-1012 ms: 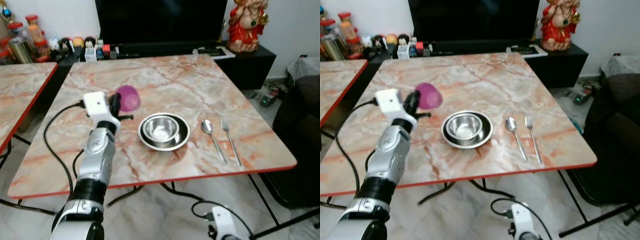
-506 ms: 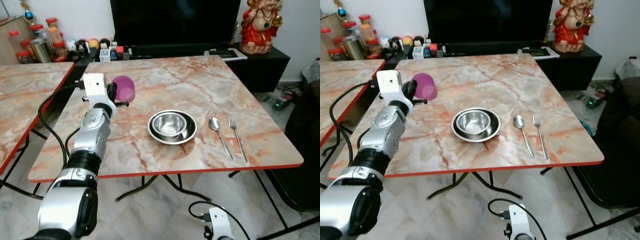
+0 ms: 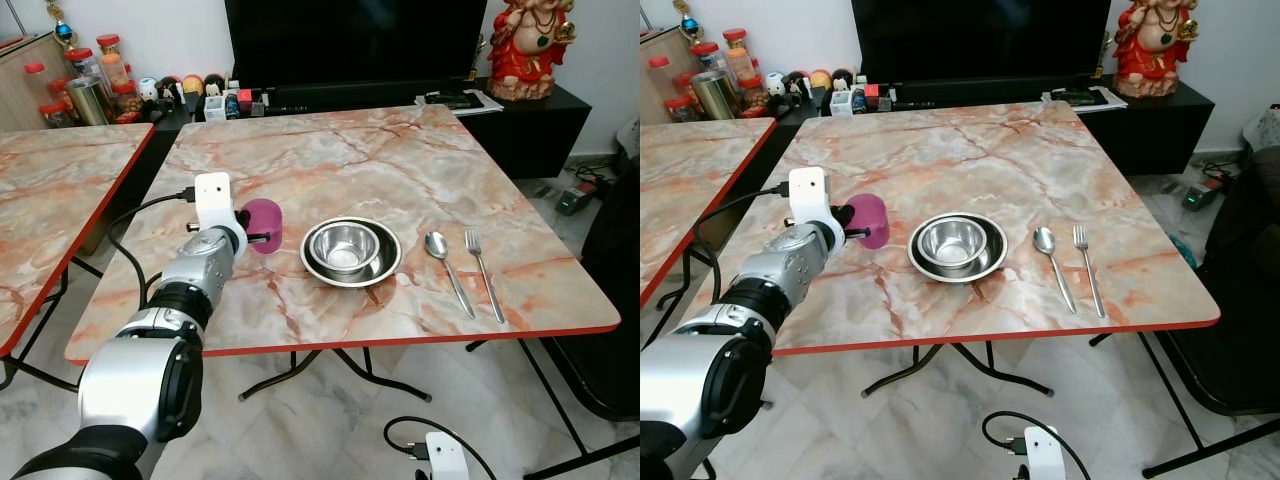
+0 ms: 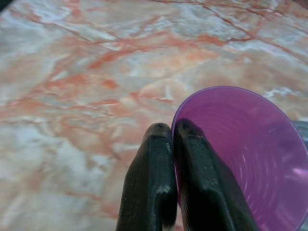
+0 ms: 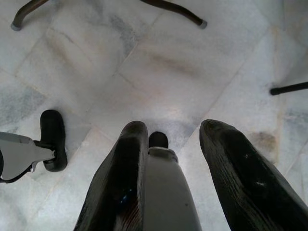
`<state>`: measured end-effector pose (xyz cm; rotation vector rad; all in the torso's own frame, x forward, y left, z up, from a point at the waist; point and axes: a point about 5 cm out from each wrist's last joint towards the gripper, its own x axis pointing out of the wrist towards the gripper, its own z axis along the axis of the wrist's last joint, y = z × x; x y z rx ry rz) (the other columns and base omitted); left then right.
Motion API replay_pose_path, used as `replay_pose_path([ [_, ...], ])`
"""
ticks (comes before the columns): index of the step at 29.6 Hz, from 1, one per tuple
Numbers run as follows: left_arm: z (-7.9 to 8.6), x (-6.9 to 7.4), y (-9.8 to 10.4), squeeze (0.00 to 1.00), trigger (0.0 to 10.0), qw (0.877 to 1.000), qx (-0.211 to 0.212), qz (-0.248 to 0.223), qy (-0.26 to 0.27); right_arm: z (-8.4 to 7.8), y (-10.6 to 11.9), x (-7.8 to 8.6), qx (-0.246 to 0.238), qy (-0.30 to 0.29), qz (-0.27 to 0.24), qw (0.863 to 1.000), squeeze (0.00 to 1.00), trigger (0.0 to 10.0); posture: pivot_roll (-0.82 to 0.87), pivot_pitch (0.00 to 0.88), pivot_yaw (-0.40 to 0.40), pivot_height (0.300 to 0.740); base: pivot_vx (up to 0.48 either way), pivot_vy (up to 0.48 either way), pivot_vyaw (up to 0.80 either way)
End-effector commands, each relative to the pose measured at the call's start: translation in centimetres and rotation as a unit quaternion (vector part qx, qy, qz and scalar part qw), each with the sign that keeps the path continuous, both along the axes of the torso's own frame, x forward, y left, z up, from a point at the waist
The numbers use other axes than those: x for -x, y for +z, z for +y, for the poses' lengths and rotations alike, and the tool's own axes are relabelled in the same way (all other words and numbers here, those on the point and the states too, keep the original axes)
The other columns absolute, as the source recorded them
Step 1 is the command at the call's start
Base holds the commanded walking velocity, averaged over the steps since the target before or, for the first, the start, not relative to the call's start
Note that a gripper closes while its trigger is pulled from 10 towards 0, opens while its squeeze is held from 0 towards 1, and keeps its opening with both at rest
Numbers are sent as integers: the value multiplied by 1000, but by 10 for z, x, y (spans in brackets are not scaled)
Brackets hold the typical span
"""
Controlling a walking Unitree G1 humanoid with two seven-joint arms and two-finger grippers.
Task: Setting the table
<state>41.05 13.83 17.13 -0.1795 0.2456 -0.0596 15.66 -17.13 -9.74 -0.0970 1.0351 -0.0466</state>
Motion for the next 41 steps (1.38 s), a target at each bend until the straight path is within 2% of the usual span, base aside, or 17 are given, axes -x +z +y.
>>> replay_pose_path([
  [1, -2, -3, 7, 0, 10000, 1000, 16, 5, 6, 1, 1, -1, -3, -9, -7, 1000, 0, 10000, -10, 0, 91, 740, 0, 0, 0],
  [14, -3, -3, 4, 0, 10000, 999, -4, 19, 28, 1, 0, 1, -3, -13, -6, 1000, 0, 10000, -18, 0, 95, 740, 0, 0, 0],
  [23, 0, -1, 0, 0, 10000, 998, 8, 28, 47, 0, -2, 6, -1, -19, -3, 1000, 0, 10000, -38, 0, 107, 740, 0, 0, 0],
  [27, -3, 0, -6, 0, 10000, 998, 23, 44, 45, -1, -3, 9, 0, -26, 0, 1000, 0, 10000, -44, 3, 116, 740, 0, 0, 0],
  [41, -6, 3, -14, 0, 10000, 998, 6, 62, 32, 2, -5, 13, -4, -30, 3, 1000, 0, 10000, -48, 9, 136, 740, 0, 0, 0],
])
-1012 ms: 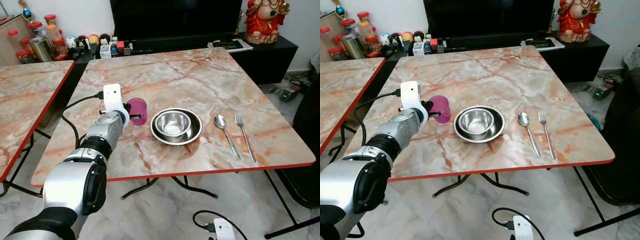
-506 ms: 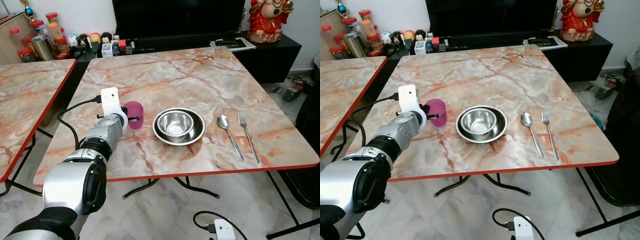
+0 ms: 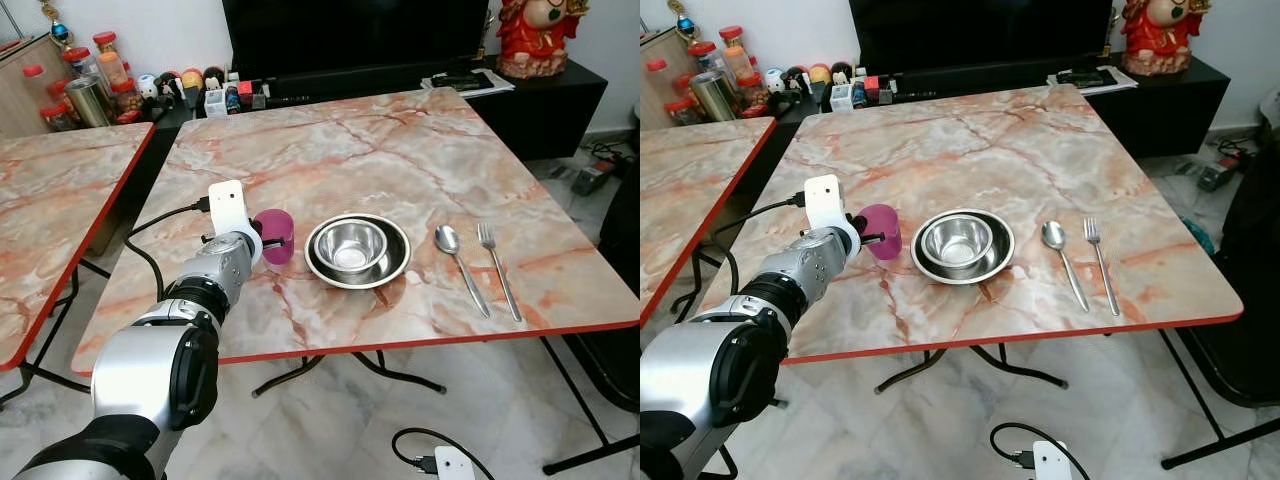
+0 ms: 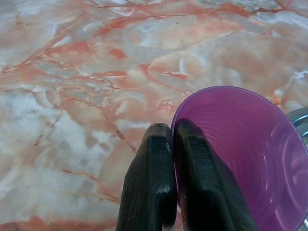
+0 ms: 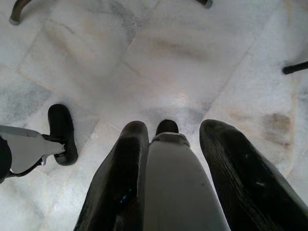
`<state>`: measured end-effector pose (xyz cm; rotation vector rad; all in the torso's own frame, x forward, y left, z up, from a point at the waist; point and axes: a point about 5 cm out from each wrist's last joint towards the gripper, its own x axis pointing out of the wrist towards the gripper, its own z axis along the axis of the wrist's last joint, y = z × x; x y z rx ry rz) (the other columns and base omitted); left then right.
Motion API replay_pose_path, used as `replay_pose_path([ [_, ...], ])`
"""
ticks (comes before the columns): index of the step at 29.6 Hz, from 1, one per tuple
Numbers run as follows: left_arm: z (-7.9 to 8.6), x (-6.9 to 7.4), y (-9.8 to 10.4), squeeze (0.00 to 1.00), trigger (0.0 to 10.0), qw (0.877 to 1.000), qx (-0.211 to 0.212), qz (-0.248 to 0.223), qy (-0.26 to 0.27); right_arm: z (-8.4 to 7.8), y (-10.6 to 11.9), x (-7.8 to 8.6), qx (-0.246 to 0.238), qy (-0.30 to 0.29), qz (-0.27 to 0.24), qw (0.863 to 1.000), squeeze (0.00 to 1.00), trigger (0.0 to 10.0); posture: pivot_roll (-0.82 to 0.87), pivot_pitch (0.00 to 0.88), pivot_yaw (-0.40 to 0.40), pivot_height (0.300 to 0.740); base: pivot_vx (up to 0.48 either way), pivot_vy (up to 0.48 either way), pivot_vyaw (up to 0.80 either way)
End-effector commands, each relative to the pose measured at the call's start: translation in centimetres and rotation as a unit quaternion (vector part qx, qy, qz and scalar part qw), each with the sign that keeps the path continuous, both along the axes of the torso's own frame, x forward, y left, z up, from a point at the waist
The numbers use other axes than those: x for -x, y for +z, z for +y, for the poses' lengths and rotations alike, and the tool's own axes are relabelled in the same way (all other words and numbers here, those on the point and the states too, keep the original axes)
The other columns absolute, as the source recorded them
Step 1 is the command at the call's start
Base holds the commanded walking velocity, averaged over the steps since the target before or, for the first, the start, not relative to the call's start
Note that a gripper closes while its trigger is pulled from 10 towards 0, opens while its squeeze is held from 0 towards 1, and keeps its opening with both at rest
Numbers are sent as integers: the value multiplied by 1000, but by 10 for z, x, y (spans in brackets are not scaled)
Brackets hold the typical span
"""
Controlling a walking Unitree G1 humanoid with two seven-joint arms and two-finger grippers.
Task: Setting the table
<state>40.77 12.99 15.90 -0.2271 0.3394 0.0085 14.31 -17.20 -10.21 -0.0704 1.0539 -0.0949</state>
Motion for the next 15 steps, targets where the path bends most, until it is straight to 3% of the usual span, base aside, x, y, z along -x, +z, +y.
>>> replay_pose_path([
  [1, 2, 1, -2, 0, 10000, 1000, -12, 13, -1, 3, 0, 0, -4, -4, -5, 1000, 0, 10000, -49, 10, 136, 740, 0, 0, 0],
  [15, 2, 4, -11, 0, 10000, 999, -15, 28, 2, 0, 1, -3, 0, -3, -7, 1000, 0, 10000, -51, 8, 130, 740, 0, 0, 0],
])
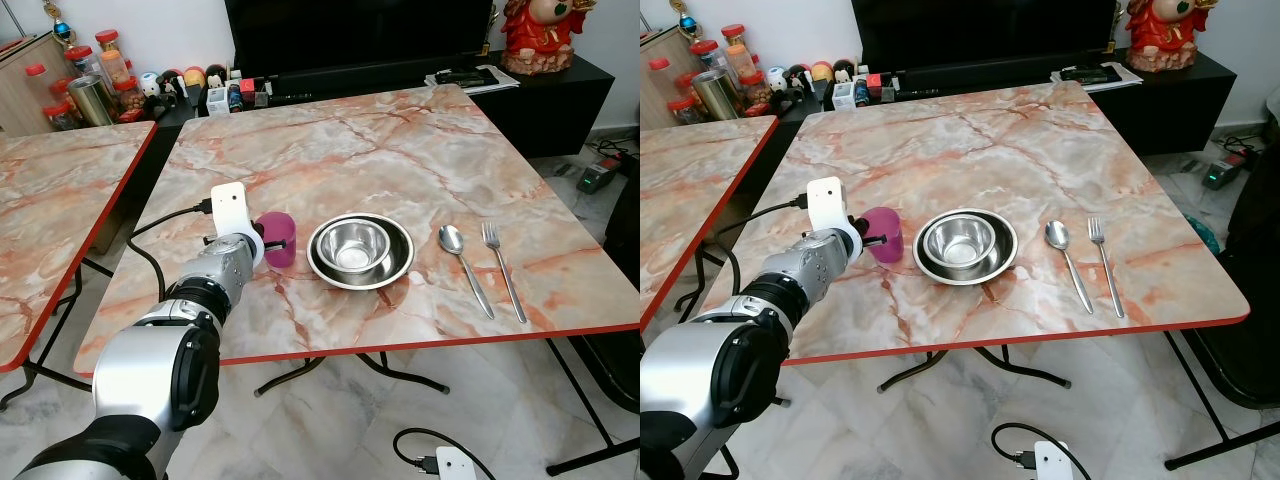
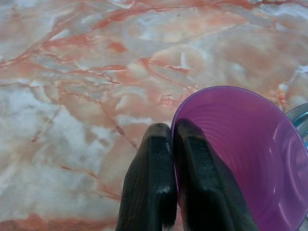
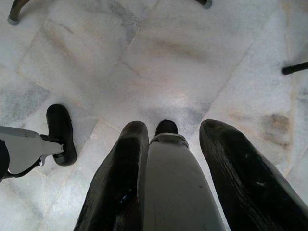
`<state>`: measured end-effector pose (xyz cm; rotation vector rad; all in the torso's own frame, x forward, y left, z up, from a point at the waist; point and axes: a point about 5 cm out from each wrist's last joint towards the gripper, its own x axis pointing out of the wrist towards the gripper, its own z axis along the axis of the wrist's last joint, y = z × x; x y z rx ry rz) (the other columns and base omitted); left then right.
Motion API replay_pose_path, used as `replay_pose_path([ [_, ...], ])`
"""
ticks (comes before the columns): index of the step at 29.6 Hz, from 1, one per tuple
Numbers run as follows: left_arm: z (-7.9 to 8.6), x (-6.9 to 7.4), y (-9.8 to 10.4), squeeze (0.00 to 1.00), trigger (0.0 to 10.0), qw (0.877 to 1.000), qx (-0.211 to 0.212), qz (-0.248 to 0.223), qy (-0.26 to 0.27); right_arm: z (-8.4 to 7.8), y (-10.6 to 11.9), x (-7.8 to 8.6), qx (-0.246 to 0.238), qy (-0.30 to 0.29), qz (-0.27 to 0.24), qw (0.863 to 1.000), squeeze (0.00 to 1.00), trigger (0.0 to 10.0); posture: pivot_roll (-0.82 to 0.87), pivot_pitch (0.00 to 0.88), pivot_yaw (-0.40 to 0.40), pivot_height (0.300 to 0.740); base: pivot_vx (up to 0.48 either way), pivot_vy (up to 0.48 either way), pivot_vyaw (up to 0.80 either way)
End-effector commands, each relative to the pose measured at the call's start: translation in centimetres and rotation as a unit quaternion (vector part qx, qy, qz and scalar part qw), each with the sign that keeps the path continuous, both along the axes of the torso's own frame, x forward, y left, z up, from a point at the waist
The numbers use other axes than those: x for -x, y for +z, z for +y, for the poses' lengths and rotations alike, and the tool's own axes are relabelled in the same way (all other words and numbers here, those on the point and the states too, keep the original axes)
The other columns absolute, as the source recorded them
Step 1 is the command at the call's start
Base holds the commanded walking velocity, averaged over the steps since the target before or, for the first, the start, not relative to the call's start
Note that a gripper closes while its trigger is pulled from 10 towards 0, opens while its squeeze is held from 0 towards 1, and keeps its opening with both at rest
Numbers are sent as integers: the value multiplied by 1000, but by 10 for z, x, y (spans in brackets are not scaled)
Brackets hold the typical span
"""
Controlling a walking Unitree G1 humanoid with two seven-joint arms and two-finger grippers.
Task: Setting the table
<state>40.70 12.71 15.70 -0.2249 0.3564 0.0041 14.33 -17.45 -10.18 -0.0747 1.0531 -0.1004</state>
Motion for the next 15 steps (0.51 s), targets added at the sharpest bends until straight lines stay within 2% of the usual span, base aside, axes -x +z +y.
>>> replay_pose_path([
  [1, 4, 3, -9, 0, 10000, 1000, -15, 20, 5, 3, 1, -3, -4, -2, -7, 1000, 0, 10000, -51, 8, 130, 740, 0, 0, 0],
  [3, 4, 3, -9, 0, 10000, 1000, -15, 21, 5, 3, 1, -3, -4, -2, -7, 1000, 0, 10000, -50, 9, 128, 740, 0, 0, 0],
  [4, 5, 3, -9, 196, 10000, 1000, -15, 22, 6, 3, 1, -3, -4, -1, -7, 1000, 0, 10000, -50, 9, 129, 740, 0, 0, 0],
  [5, 5, 4, -10, 984, 10000, 1000, -15, 23, 7, 3, 1, -3, -4, -1, -7, 1000, 0, 10000, -51, 8, 128, 740, 0, 0, 0],
  [15, 5, 4, -12, 1000, 10000, 1000, -15, 26, 8, 3, 1, -4, -3, -1, -7, 1000, 0, 10000, -50, 9, 128, 740, 0, 0, 0],
])
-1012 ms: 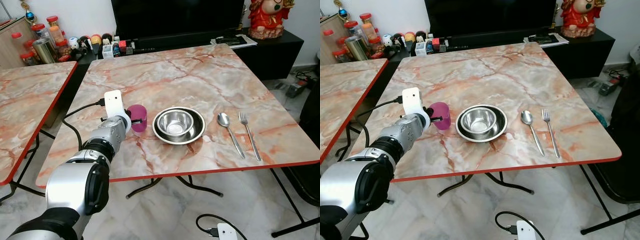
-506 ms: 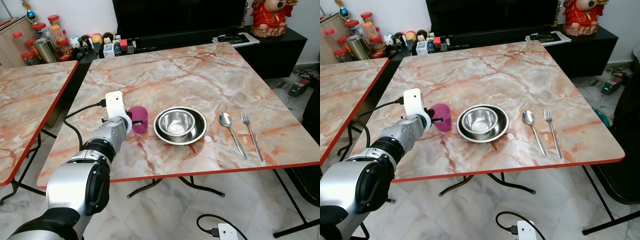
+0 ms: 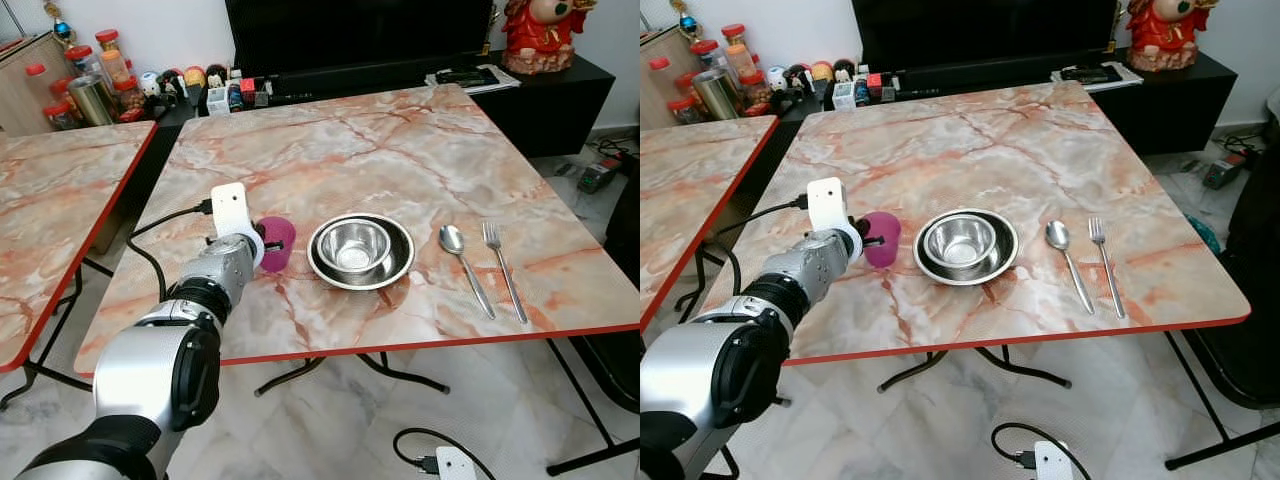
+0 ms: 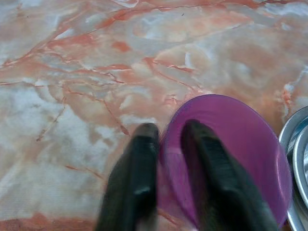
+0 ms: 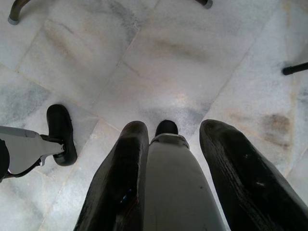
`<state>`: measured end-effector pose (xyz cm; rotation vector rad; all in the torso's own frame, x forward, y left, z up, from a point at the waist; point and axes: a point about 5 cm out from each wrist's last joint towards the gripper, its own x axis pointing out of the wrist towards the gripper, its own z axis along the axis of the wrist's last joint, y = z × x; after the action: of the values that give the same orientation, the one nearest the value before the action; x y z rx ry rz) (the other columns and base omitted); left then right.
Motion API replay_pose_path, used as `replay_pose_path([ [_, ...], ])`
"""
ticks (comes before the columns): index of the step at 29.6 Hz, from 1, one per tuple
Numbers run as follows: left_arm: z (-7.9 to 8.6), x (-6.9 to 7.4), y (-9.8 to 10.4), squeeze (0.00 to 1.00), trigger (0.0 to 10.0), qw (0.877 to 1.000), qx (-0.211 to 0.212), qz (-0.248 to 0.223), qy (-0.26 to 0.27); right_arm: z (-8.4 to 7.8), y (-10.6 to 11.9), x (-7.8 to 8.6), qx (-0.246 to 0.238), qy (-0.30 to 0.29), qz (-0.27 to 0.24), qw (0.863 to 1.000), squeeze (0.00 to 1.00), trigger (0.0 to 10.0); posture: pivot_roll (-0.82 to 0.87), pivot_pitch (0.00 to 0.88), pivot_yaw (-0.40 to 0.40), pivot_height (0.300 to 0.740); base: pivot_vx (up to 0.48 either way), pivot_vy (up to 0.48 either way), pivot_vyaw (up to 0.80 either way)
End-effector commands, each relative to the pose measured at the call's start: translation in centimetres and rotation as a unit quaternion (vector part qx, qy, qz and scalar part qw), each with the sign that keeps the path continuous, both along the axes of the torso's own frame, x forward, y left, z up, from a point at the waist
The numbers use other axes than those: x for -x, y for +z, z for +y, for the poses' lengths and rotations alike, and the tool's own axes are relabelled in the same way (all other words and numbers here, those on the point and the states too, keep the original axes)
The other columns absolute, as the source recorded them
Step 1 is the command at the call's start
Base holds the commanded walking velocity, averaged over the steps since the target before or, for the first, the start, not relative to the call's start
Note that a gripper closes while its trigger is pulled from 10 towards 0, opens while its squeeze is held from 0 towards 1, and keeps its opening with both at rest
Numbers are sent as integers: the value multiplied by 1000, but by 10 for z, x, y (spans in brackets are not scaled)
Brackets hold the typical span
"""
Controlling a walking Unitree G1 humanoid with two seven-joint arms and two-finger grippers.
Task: Setting the table
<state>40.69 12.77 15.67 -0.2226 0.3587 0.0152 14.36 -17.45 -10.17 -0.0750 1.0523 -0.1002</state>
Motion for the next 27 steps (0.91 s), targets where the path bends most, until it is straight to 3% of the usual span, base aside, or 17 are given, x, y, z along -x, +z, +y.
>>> replay_pose_path([
  [1, 5, 4, -12, 1000, 10000, 1000, -13, 24, 3, 3, 1, -4, -3, -1, -7, 1000, 0, 10000, -50, 9, 128, 740, 0, 0, 0],
  [10, 7, 4, -11, 1000, 10000, 1000, -15, 20, 10, 3, 1, -4, -4, 0, -7, 1000, 0, 10000, -50, 3, 126, 740, 0, 0, 0],
  [13, 9, 2, -5, 933, 10000, 1000, -23, 6, 13, 2, 2, -6, -3, 0, -9, 1000, 0, 10000, -49, 0, 121, 740, 0, 0, 0],
  [14, 10, 1, -2, 663, 10000, 1000, -27, 0, 15, 2, 2, -7, -2, 0, -10, 1000, 0, 10000, -49, 0, 119, 740, 0, 0, 0],
  [15, 11, 0, 0, 0, 10000, 999, -31, -5, 16, 2, 3, -7, -2, 0, -10, 1000, 0, 10000, -49, 0, 118, 740, 0, 0, 0],
  [21, 17, -4, 13, 0, 10000, 998, -56, -32, 19, 2, 4, -10, -2, 3, -13, 1000, 0, 10000, -44, 0, 112, 740, 0, 0, 0],
  [27, 31, -9, 36, 0, 10000, 988, -95, -114, 37, 3, 6, -16, -2, 8, -18, 1000, 0, 10000, -29, 0, 100, 740, 0, 0, 0],
])
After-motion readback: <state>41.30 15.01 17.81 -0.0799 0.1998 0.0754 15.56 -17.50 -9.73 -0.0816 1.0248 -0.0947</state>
